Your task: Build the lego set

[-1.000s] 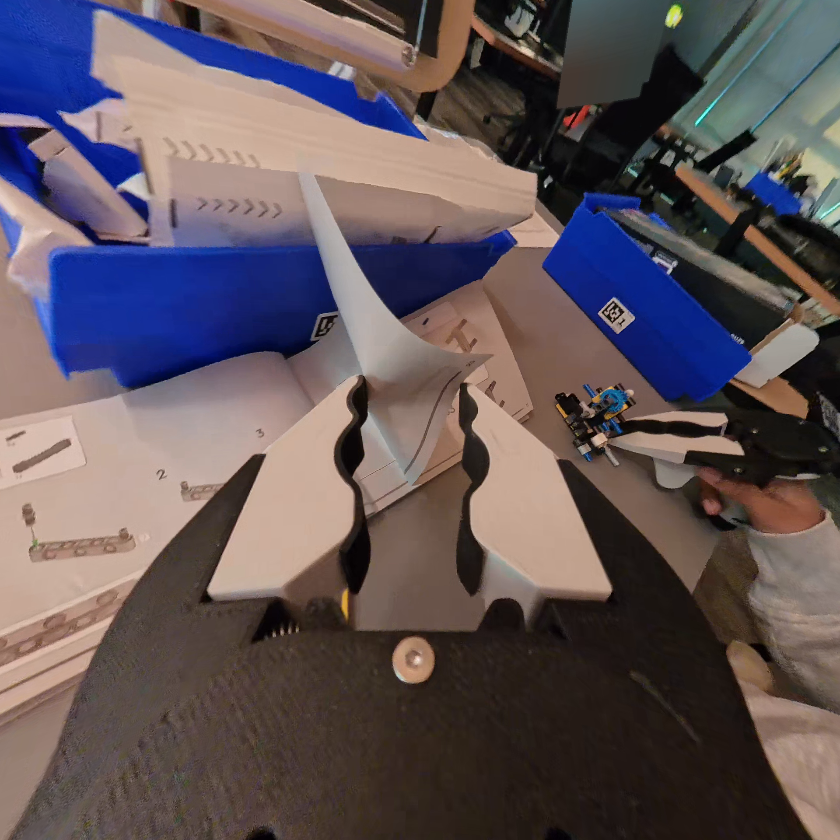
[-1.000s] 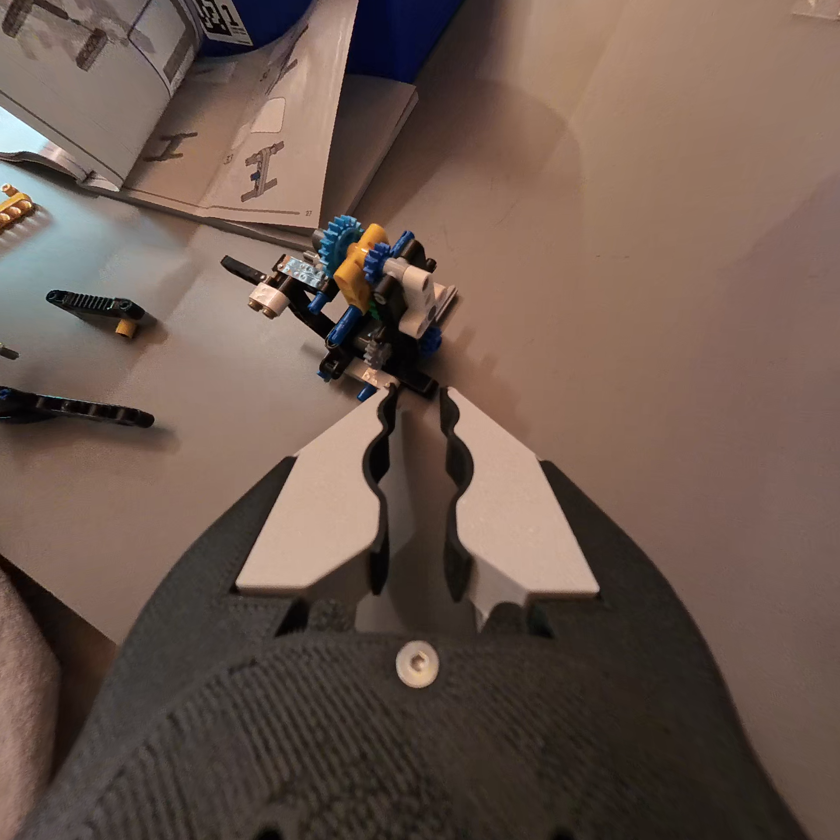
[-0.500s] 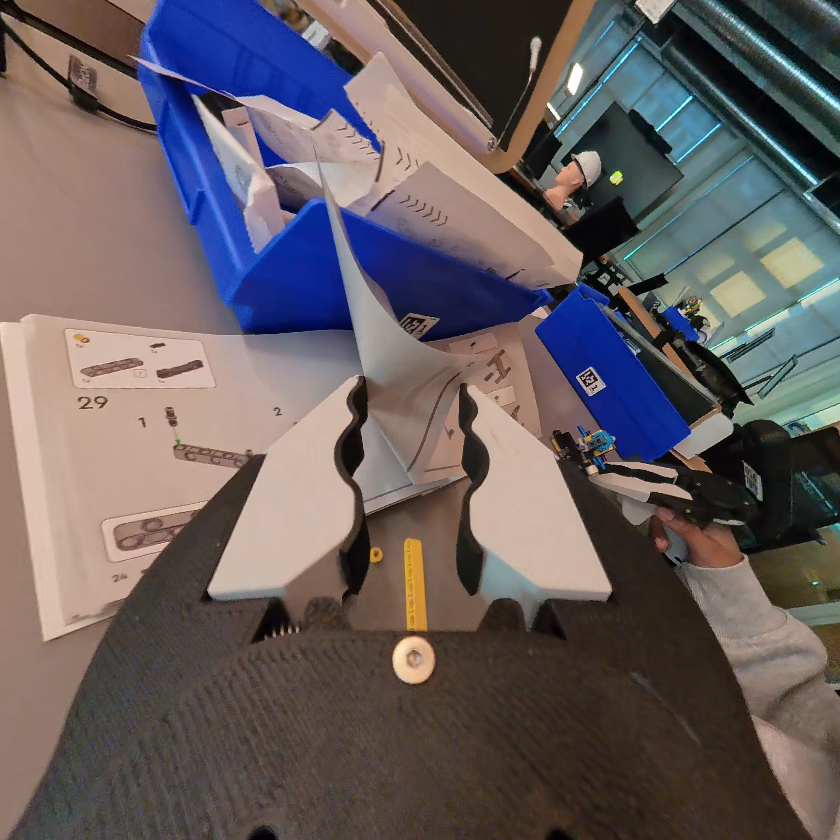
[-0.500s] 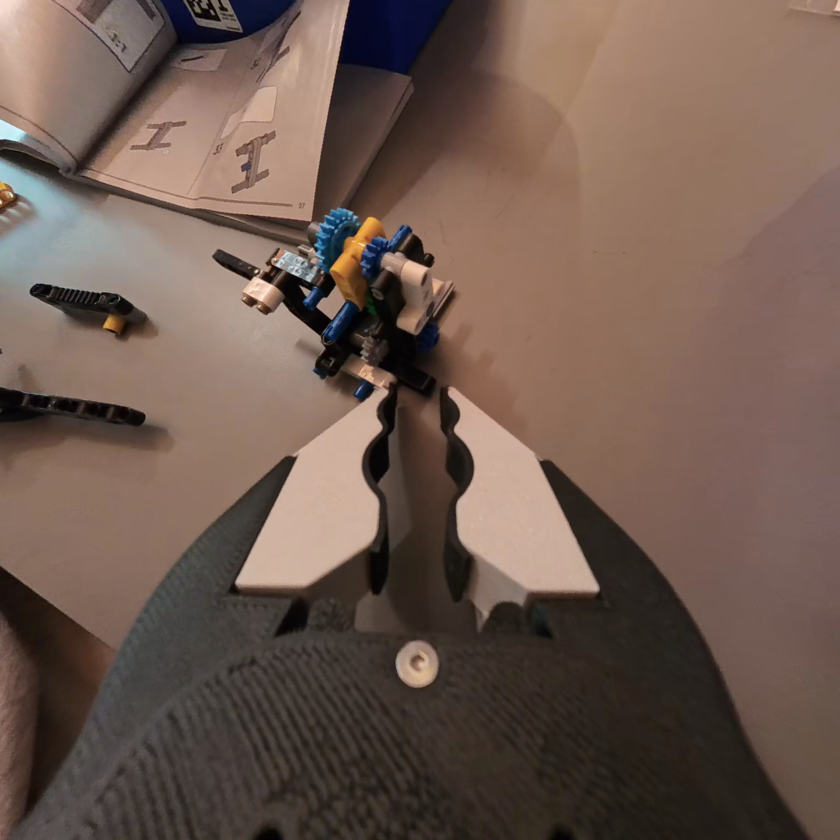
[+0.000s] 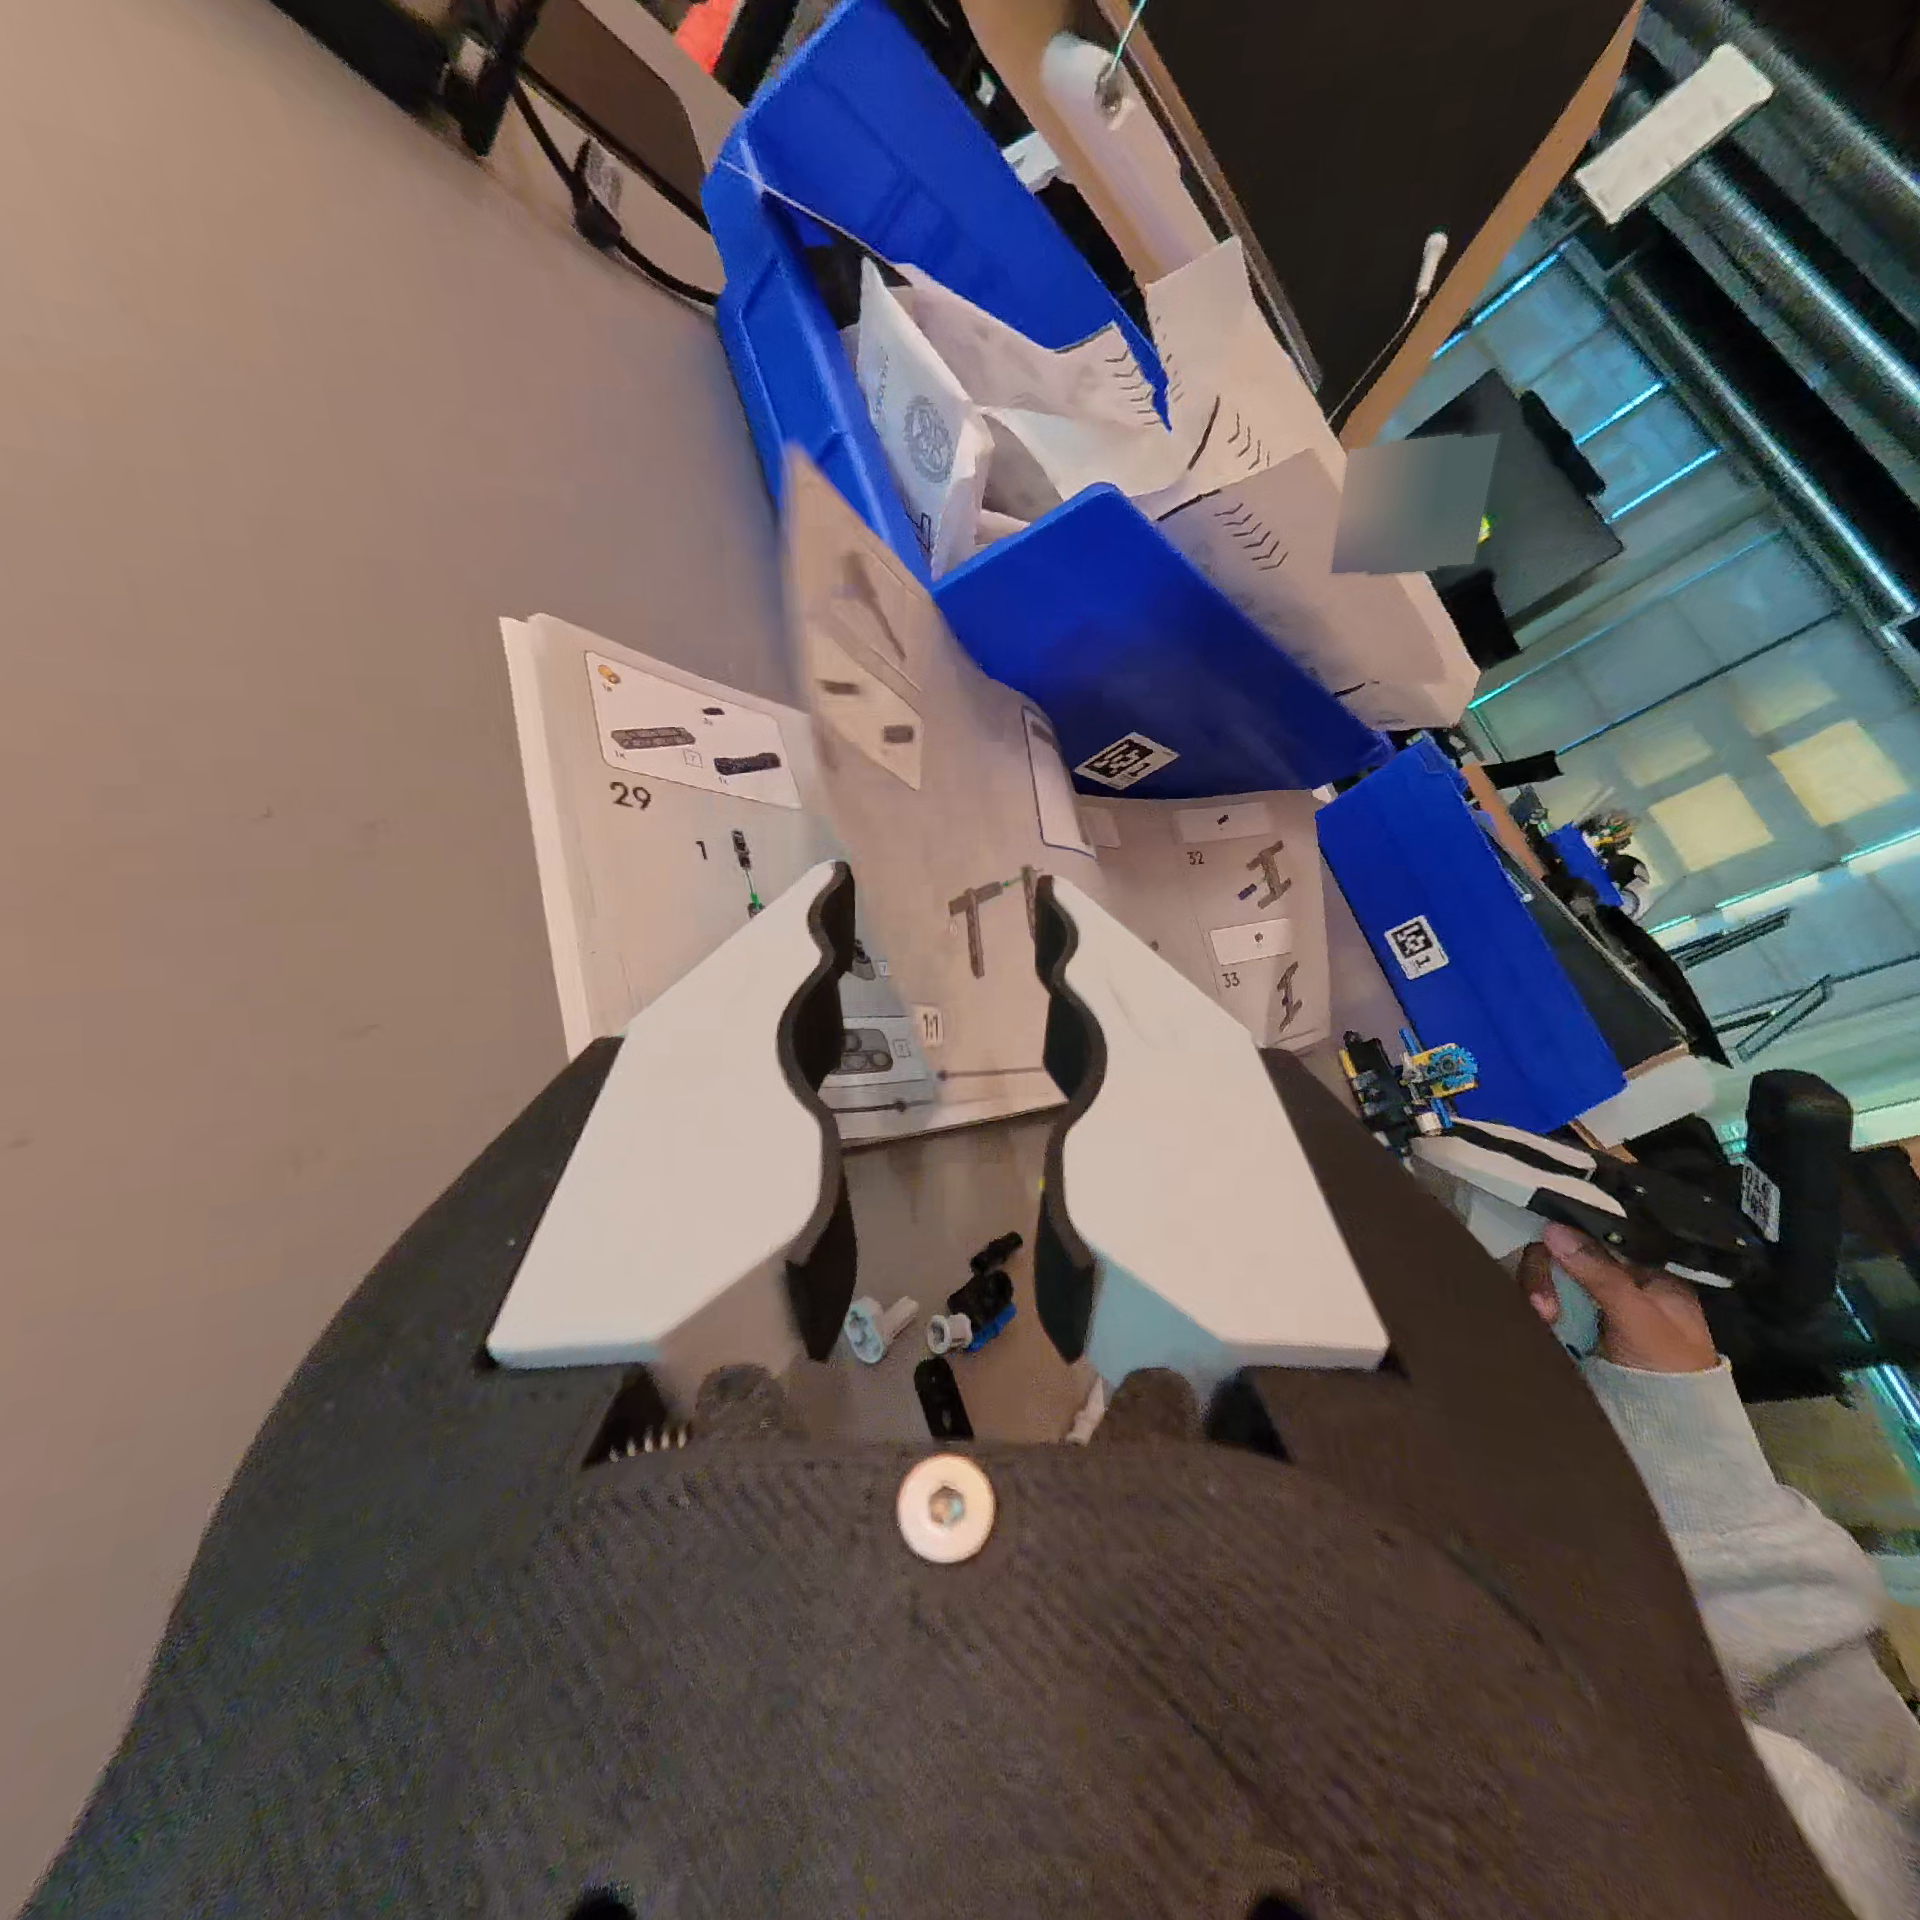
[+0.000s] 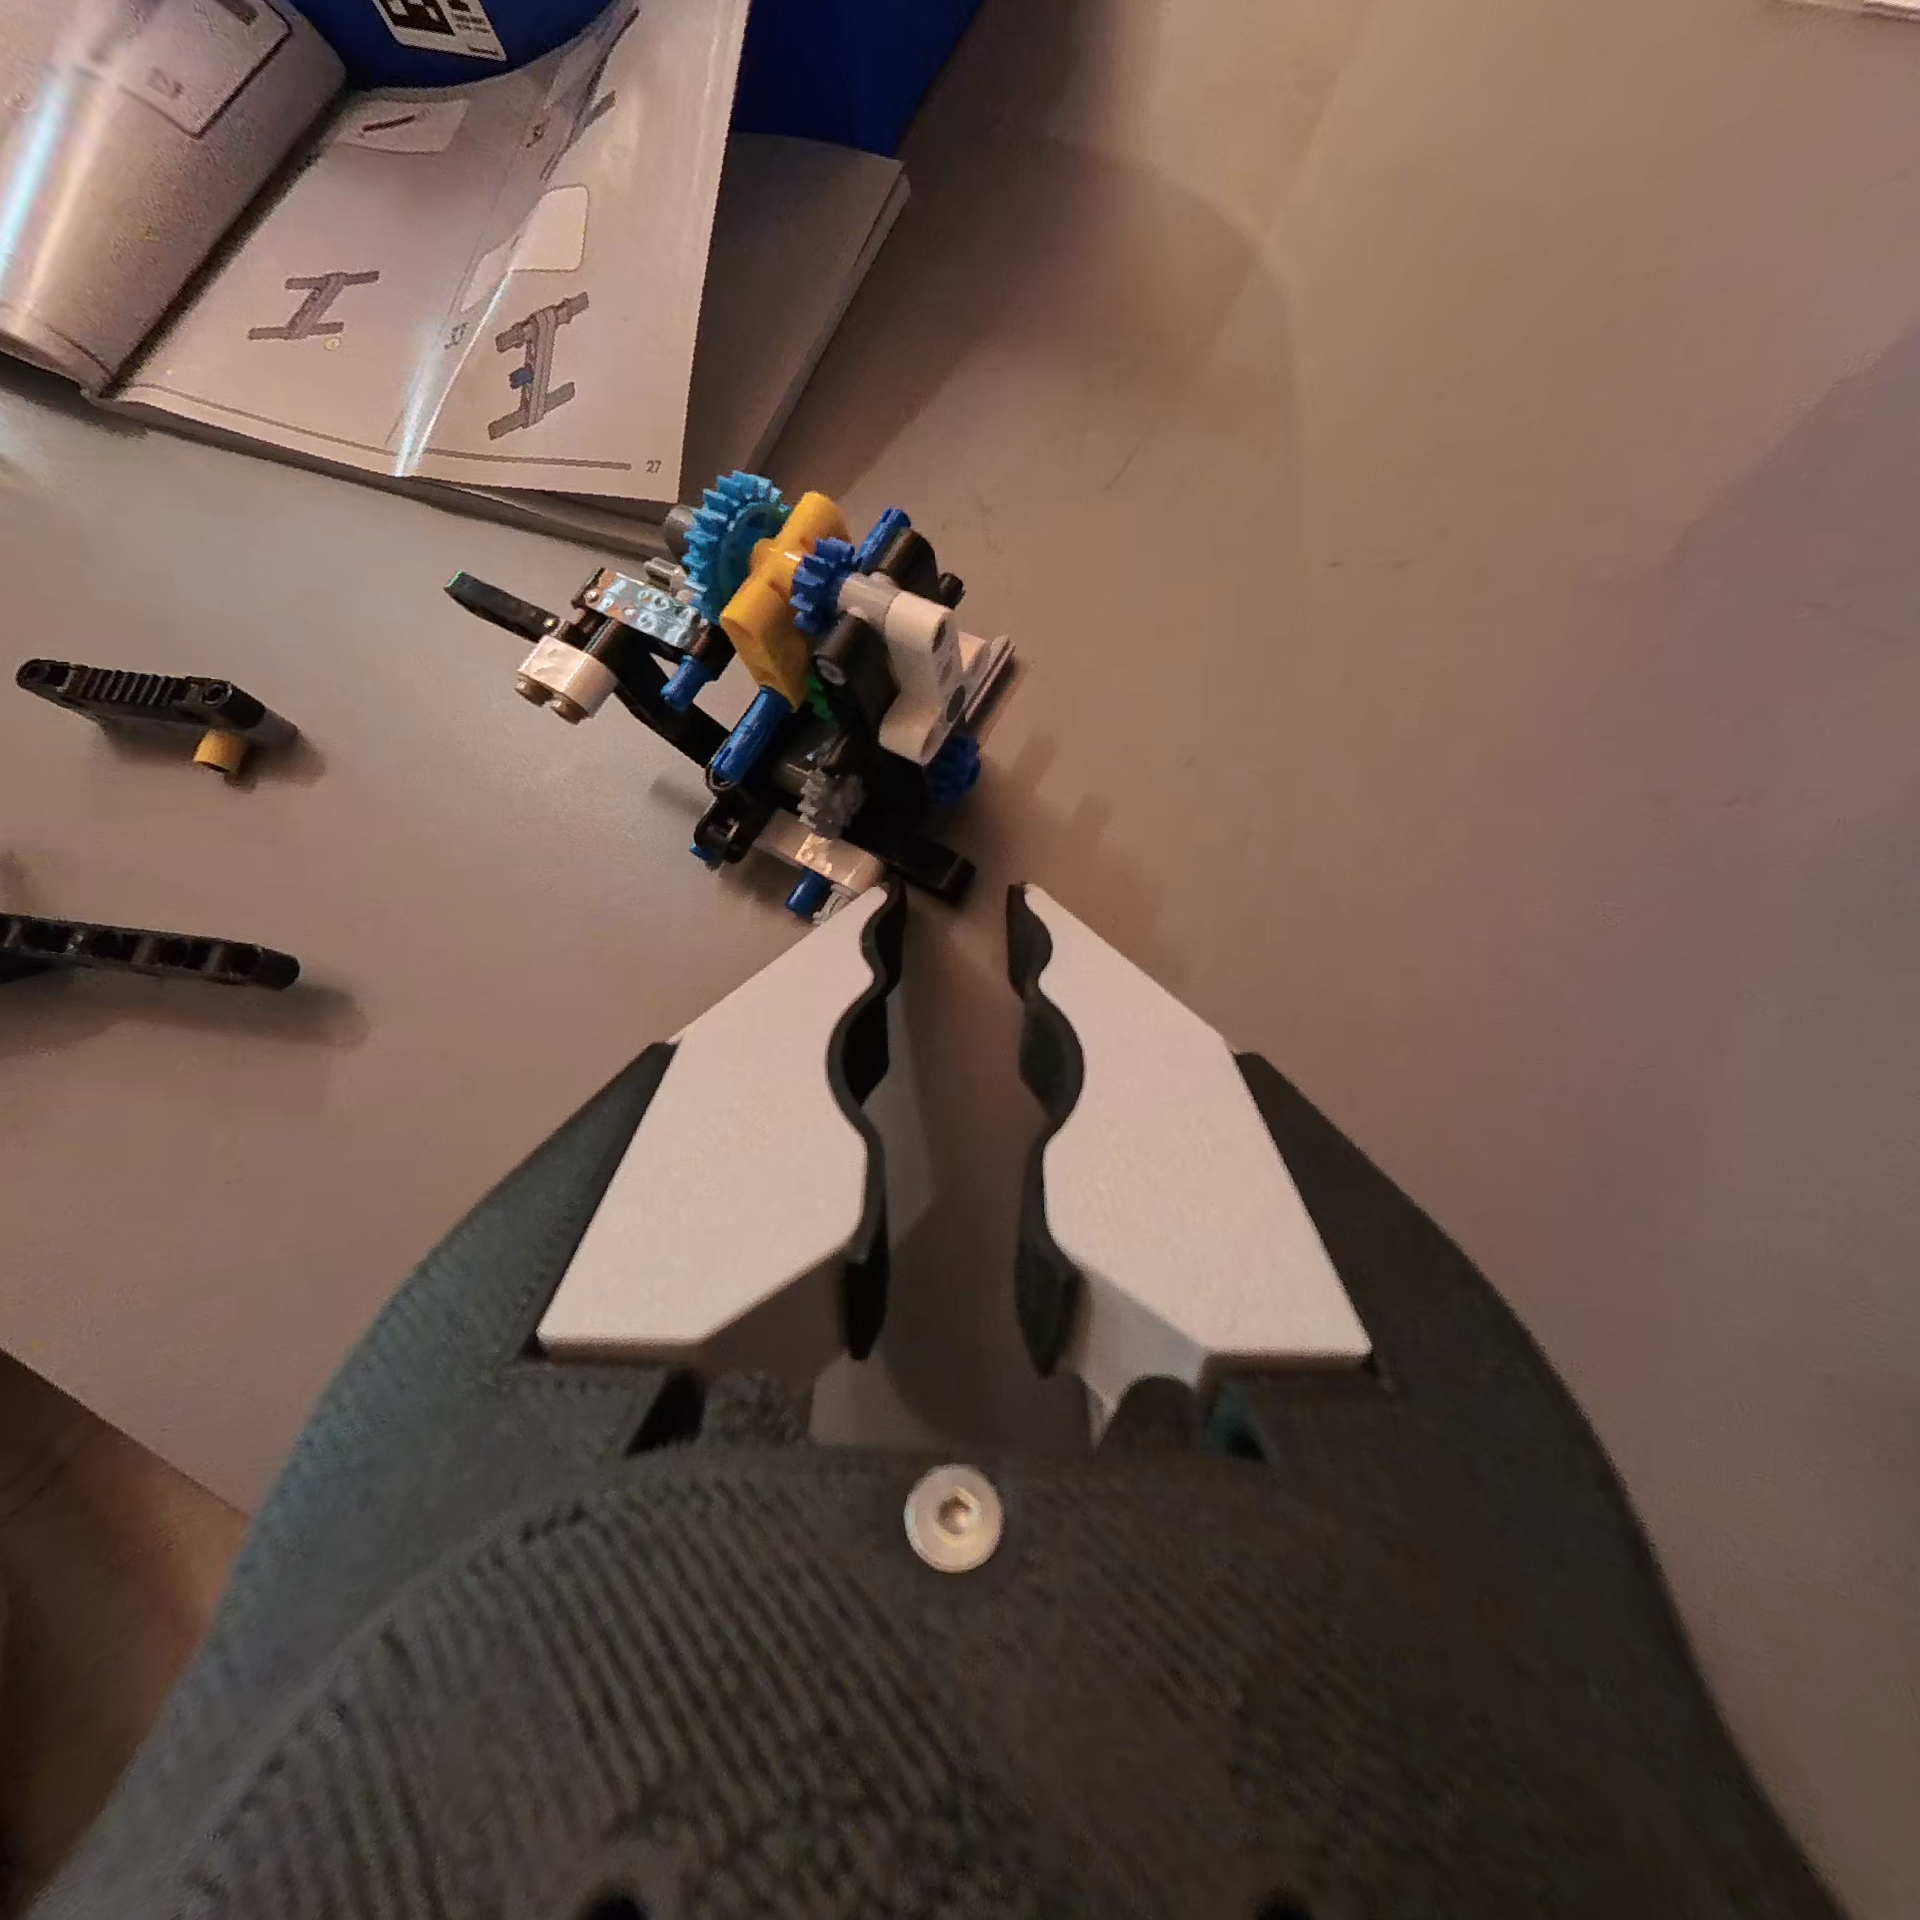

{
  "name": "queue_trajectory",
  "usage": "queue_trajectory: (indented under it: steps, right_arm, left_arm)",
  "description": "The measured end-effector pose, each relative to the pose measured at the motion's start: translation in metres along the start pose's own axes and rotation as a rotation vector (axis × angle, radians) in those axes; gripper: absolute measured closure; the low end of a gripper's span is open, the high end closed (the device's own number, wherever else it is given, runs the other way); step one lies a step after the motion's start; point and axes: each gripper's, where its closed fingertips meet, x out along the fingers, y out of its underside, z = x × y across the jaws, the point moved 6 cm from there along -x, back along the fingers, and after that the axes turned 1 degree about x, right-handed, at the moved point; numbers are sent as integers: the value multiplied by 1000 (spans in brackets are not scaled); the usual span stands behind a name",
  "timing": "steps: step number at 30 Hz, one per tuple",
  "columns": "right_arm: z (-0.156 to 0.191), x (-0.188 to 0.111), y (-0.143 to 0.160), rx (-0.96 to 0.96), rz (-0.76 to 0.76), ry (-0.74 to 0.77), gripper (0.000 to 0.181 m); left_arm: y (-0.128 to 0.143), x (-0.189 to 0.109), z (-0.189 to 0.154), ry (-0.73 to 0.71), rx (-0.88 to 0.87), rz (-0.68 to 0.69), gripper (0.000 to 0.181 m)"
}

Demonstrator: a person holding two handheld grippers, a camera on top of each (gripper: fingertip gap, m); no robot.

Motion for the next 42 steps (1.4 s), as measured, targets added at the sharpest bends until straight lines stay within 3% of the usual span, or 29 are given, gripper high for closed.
queue_trajectory:
  steps: [9,16,21,28,32,42]
  right_arm:
    - [0,0,0,-6,2,5,162]
    - [0,0,1,-6,1,7,161]
    - [-1,-2,1,7,-6,3,160]
    - [-3,-4,-1,32,-24,0,160]
    - [-4,-5,-1,37,-32,3,160]
    - [-4,-6,-2,29,-42,10,161]
  left_arm:
    - [-5,-4,-4,-95,151,-29,151]
    - [5,5,-7,-192,345,65,152]
    - [-1,-2,-5,-188,328,32,155]
    - [-21,-33,25,-276,328,-72,168]
    - [-28,-41,22,-225,319,-184,173]
    - [-21,-27,19,-321,424,-69,160]
